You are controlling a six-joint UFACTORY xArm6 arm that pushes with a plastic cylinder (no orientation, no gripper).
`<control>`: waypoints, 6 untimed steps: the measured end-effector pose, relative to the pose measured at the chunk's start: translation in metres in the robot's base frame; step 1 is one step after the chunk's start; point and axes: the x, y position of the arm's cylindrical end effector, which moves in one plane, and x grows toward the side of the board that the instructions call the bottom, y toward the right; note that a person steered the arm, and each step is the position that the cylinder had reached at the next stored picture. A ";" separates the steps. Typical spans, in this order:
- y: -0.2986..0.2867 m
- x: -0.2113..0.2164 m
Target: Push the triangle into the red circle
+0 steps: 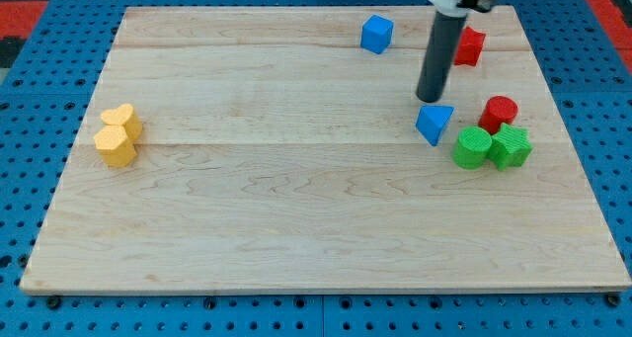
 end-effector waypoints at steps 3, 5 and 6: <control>-0.006 0.071; 0.045 0.040; 0.006 0.026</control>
